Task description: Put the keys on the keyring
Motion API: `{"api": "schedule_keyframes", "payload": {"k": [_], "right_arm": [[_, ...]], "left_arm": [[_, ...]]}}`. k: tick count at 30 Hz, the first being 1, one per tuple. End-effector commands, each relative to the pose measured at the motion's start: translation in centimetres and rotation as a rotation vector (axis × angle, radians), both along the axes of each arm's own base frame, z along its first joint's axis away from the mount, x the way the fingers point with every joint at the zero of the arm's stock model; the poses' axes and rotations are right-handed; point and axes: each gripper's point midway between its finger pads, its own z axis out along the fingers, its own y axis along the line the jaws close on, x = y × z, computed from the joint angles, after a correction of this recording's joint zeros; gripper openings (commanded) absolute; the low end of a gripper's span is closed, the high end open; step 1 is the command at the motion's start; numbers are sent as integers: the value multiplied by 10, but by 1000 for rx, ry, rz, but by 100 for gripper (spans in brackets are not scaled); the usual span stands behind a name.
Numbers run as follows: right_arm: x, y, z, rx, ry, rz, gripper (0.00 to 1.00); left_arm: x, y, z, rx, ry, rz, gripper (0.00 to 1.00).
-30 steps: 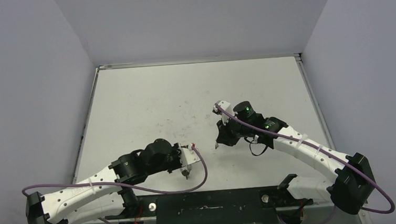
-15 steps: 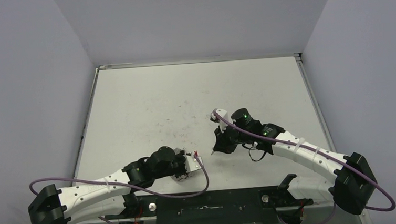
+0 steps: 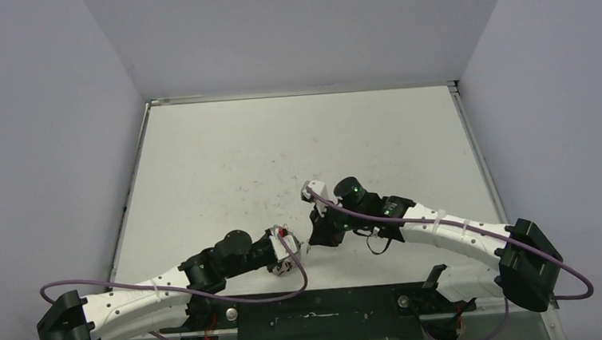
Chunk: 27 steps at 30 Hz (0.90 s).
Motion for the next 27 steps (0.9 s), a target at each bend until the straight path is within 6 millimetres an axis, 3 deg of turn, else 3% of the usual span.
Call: {"api": "schedule_keyframes", "payload": {"k": [1, 27], "right_arm": [[-3, 19, 14, 50, -59, 50, 0], [-7, 33, 39, 89, -129, 62, 0]], "left_arm": [[2, -11, 26, -104, -19, -3, 0], [4, -16, 29, -101, -9, -4, 0]]}}
